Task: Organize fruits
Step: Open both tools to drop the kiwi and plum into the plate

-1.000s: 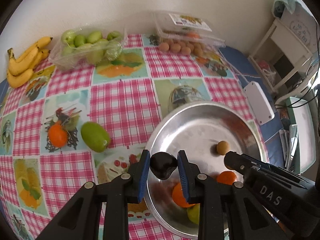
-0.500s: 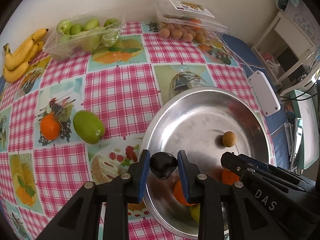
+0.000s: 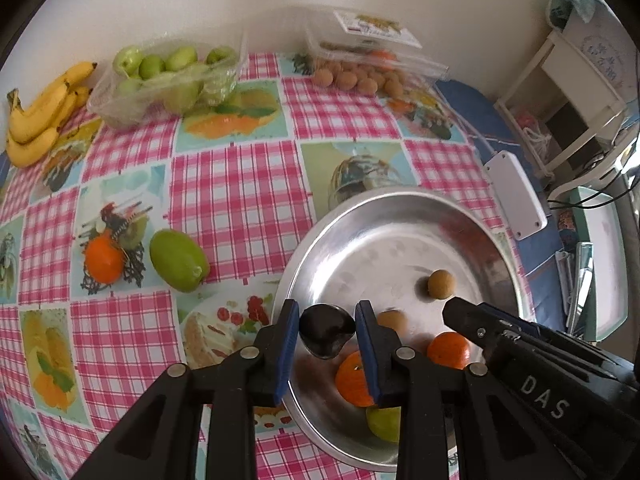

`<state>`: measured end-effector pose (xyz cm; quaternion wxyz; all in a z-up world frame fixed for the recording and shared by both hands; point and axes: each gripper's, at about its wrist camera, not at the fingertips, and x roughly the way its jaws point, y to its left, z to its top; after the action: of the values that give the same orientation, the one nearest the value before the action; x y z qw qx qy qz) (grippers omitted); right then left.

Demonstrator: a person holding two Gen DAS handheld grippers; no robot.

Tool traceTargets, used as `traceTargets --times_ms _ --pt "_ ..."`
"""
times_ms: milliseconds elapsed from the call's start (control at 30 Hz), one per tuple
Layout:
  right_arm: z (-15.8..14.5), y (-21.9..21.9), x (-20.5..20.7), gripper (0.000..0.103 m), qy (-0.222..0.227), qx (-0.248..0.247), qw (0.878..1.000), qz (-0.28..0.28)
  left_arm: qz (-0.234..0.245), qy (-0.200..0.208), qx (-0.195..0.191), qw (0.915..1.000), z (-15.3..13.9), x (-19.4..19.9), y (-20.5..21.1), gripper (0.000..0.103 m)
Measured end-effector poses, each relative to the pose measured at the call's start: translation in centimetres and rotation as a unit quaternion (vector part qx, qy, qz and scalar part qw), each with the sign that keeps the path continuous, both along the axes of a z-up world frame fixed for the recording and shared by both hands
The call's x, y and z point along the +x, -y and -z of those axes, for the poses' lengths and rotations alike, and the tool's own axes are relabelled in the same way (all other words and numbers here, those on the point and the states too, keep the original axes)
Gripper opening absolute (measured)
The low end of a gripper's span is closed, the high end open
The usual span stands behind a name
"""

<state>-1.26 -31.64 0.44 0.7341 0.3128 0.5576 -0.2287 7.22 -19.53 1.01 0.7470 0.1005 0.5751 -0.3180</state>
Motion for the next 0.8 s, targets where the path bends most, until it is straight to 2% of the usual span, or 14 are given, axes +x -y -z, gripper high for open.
traceTargets --times_ms 267,500,600,700,767,800 --pt "-3.1 0.2 -0.6 0.027 0.028 -0.024 0.999 0.003 -0.003 0.010 -0.009 0.9999 -1.3 0.2 -0.3 0.033" --pt "-2.3 0.2 -0.3 0.027 0.017 -0.018 1.000 0.002 -0.032 0.005 0.004 0.9995 -0.5 1.3 -1.6 0.033" --pt "-1.6 0.2 -0.3 0.027 0.009 -0.014 1.000 0.001 -0.051 0.003 0.010 0.9987 0.0 2.1 -2.6 0.036" --pt "-1.0 0.2 -0.2 0.027 0.000 -0.014 1.000 0.003 -0.067 0.008 0.017 0.9976 0.1 2.6 -3.4 0.050" --pt "-0.9 0.2 -0.2 0.030 -0.003 -0.016 1.000 0.006 -0.081 0.016 0.024 0.9963 0.1 2.9 -4.0 0.076" --pt "-0.9 0.2 -0.2 0.039 -0.006 -0.018 1.000 0.006 -0.086 0.021 0.031 0.9956 0.2 3.1 -4.1 0.081"
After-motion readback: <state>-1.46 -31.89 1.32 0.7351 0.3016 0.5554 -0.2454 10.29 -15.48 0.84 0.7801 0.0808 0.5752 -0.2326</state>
